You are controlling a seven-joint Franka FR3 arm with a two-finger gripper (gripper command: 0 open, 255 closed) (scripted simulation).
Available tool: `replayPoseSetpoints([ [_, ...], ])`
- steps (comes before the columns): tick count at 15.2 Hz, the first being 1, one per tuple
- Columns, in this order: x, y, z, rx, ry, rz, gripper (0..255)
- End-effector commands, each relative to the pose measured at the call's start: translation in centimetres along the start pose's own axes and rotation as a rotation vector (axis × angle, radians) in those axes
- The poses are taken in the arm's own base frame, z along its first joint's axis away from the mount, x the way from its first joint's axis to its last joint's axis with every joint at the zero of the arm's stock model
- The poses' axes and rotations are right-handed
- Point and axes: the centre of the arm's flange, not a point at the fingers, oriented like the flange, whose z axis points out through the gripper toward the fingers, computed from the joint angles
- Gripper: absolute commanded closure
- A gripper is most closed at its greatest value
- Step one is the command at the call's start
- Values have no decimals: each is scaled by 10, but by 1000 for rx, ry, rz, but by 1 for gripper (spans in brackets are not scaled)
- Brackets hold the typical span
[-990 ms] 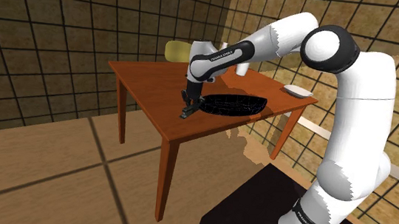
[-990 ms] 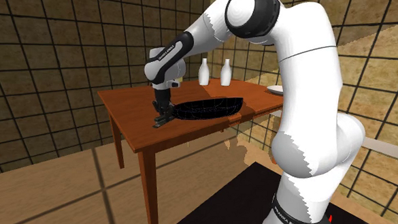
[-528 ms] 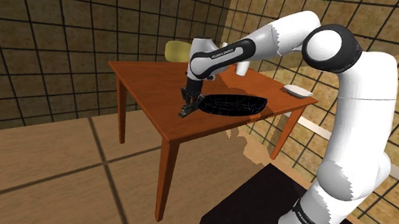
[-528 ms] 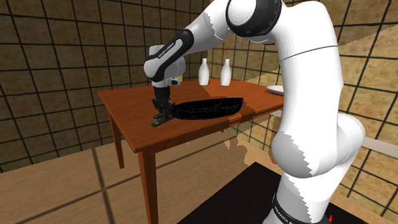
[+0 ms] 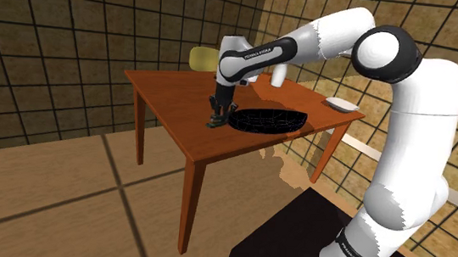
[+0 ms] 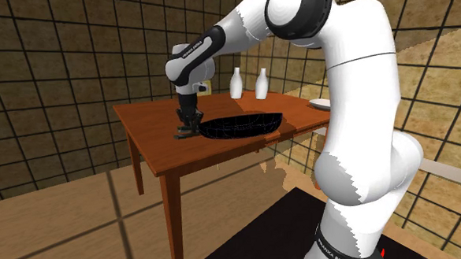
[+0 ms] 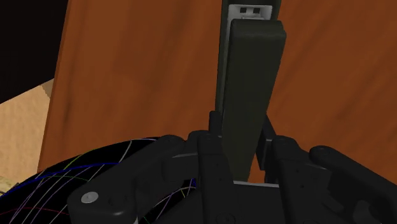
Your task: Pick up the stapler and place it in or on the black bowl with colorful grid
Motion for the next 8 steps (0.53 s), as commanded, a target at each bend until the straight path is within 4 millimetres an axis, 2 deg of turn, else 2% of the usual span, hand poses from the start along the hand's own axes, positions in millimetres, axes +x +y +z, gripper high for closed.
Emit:
replayPoseSetpoints([
  [1,1,1,-12,-1,0,0,255],
  [8,3,1,-48,-1,0,0,255],
])
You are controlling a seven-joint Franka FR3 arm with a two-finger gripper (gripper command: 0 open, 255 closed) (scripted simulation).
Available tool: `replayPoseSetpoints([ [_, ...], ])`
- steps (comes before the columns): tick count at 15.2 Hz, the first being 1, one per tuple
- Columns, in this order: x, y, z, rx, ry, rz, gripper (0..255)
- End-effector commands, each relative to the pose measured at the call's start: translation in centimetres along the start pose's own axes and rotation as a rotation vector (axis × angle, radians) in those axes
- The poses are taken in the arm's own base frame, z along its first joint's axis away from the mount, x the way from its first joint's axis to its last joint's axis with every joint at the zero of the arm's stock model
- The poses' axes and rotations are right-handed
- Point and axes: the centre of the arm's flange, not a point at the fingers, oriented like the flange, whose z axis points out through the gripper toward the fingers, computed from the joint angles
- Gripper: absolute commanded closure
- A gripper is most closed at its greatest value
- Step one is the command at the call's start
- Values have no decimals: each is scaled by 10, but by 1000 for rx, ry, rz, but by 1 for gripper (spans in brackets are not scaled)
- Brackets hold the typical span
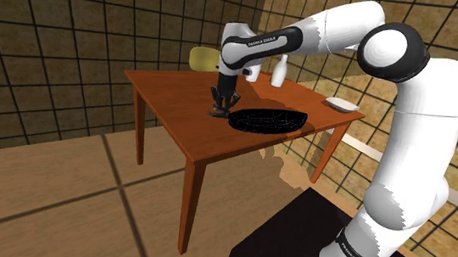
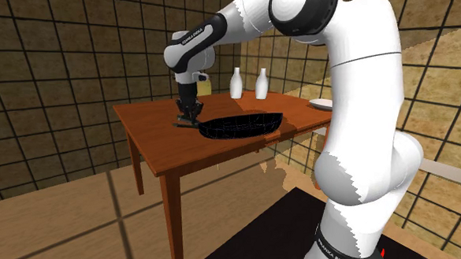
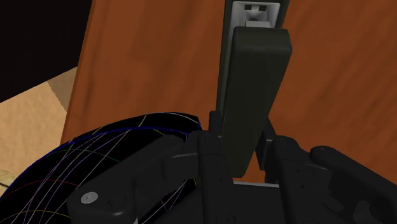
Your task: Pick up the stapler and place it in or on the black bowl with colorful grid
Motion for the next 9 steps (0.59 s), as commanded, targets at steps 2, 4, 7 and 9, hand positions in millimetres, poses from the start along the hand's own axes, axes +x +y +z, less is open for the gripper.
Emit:
replayPoseSetpoints([
  [2,0,1,-18,0,0,0,255],
  [4,0,1,-28,0,0,0,255],
  [7,1,1,-44,0,0,0,255],
  [9,2,2,-55,0,0,0,255],
])
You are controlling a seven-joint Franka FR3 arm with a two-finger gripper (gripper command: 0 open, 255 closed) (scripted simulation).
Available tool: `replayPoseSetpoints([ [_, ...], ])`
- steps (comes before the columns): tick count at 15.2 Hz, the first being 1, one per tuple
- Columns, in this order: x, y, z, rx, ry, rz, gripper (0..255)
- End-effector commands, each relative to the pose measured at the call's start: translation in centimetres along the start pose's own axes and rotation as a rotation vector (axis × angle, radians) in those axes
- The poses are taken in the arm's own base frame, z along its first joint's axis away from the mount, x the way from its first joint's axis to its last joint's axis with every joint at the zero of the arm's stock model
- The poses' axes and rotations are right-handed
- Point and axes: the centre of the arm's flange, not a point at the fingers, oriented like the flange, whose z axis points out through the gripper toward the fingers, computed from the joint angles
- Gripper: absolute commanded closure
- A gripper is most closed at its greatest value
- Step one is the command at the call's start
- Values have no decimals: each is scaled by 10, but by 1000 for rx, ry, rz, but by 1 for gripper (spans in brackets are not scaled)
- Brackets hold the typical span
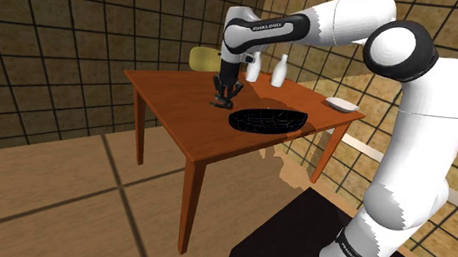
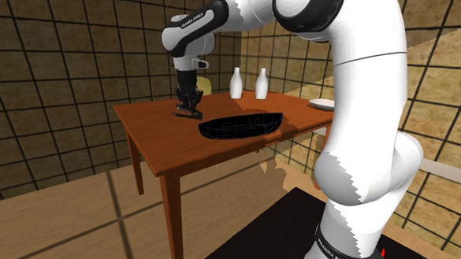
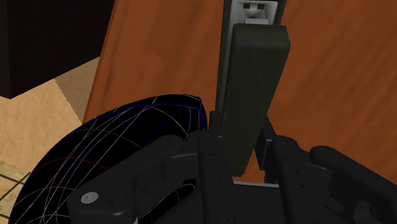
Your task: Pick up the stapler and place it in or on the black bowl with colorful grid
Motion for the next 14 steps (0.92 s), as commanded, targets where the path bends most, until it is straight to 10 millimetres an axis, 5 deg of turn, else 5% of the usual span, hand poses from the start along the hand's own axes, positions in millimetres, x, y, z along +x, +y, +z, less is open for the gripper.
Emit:
replayPoseSetpoints([
  [1,1,0,-11,0,0,0,255],
  [7,3,0,-38,0,0,0,255],
  [14,73,59,-31,0,0,0,255],
])
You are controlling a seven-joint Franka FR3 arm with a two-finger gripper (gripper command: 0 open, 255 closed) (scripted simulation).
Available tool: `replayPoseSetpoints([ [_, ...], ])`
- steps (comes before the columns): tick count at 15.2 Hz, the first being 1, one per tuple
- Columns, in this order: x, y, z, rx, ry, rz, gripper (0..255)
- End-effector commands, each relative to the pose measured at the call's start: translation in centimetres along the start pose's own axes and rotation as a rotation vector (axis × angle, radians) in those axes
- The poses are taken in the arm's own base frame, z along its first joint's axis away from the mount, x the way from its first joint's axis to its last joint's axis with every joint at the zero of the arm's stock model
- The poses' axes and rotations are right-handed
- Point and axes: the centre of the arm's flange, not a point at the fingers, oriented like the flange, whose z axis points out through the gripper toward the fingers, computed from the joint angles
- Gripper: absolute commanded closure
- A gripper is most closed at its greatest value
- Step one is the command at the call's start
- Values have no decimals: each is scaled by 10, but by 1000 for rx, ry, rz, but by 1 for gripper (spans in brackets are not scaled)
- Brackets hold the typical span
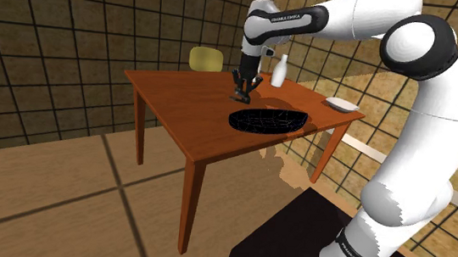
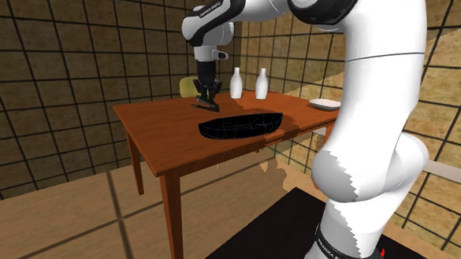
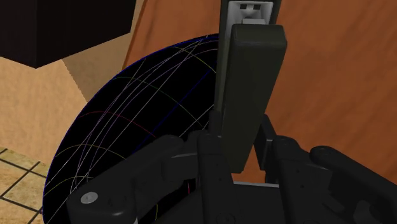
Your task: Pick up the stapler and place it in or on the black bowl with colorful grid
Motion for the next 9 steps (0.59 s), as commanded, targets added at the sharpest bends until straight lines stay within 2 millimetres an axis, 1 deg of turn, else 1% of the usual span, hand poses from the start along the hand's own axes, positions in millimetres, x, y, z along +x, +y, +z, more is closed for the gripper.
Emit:
replayPoseSetpoints([
  [1,20,18,1,1,0,-2,255],
  [9,100,86,10,1,0,-2,255],
])
